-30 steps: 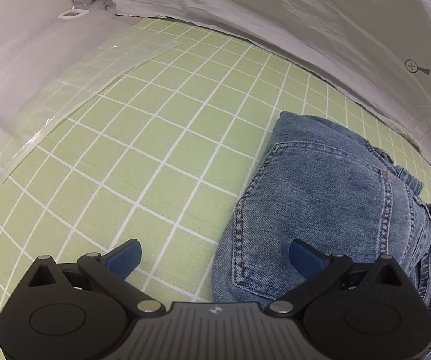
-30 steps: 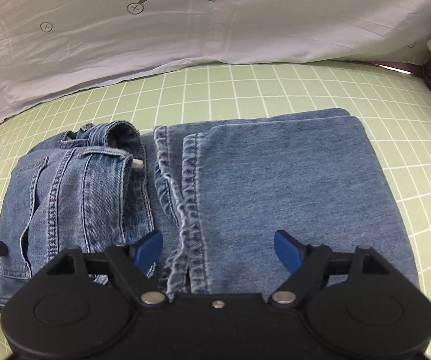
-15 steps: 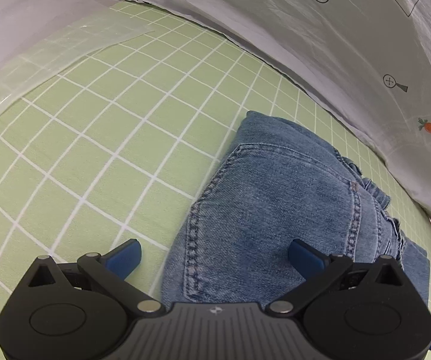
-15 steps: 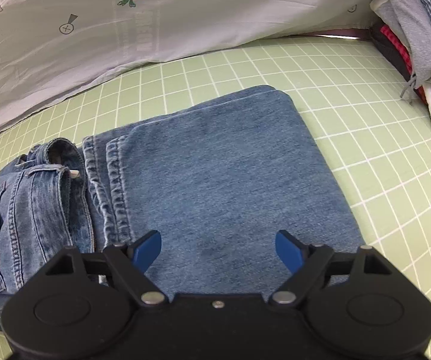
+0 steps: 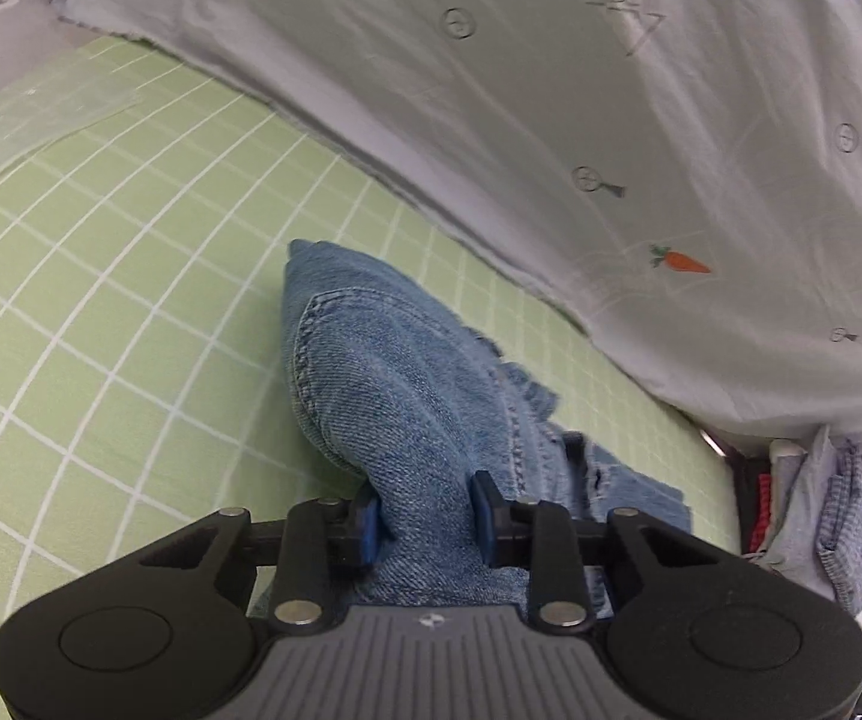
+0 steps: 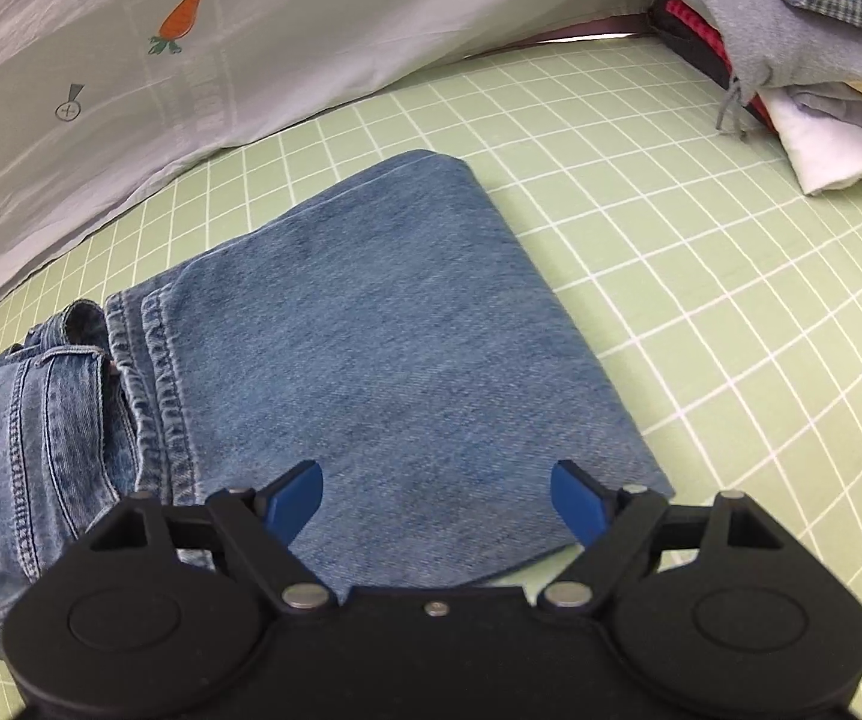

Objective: Fold clothes

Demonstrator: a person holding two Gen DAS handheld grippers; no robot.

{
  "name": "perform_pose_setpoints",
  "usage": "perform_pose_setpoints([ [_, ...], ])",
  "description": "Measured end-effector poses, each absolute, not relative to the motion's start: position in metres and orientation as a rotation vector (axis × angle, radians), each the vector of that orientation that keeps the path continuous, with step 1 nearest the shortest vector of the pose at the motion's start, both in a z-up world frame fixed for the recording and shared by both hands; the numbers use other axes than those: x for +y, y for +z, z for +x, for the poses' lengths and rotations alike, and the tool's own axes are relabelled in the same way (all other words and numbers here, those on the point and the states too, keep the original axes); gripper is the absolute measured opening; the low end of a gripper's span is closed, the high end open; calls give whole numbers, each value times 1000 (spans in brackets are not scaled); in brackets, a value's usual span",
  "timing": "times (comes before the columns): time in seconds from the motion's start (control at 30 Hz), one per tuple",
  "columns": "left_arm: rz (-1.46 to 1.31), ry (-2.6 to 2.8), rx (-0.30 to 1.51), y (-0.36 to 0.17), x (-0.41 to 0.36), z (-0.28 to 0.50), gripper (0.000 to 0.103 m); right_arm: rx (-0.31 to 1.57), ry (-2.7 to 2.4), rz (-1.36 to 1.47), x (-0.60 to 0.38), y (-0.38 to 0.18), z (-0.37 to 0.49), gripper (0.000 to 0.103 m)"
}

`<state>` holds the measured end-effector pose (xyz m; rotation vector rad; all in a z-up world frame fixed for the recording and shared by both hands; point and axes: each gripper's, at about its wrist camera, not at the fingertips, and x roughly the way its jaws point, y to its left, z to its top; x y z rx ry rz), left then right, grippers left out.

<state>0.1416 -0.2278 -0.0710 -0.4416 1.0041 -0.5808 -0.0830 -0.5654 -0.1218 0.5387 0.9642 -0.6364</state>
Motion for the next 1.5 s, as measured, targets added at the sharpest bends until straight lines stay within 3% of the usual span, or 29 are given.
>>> perform_pose_setpoints([
  [0.17, -428, -745, 954, -33, -289, 109, 28, 938, -697, 620, -594, -125, -119, 84],
  [0.3, -464, -878, 987, -39, -350, 89, 27, 918, -752, 671, -621, -132, -150, 84],
  [0.6, -681, -832, 1394, -169, -471, 80, 16, 899, -847, 804, -681, -157, -185, 84],
  [0.8, -602, -813, 1414, -177, -496, 70, 18, 917, -832, 782, -685, -162, -181, 85],
  [0.87, -589, -803, 1409, -175, -492, 71, 24, 923, -822, 756, -680, -162, -176, 85],
  [0.97, -483, -739, 1352, -162, -476, 69, 54, 928, -809, 712, -674, -158, -165, 85],
  [1.0, -449, -717, 1333, -158, -471, 69, 78, 927, -803, 696, -672, -156, -161, 85],
  [1.03, -414, -696, 1313, -154, -466, 68, 94, 922, -796, 672, -669, -152, -156, 85],
  [1.37, -80, -481, 1104, -111, -413, 64, 95, 832, -624, 497, -632, -114, -98, 86],
  [1.5, -119, -476, 1179, -133, -389, 63, 95, 784, -491, 502, -619, -115, -62, 92],
])
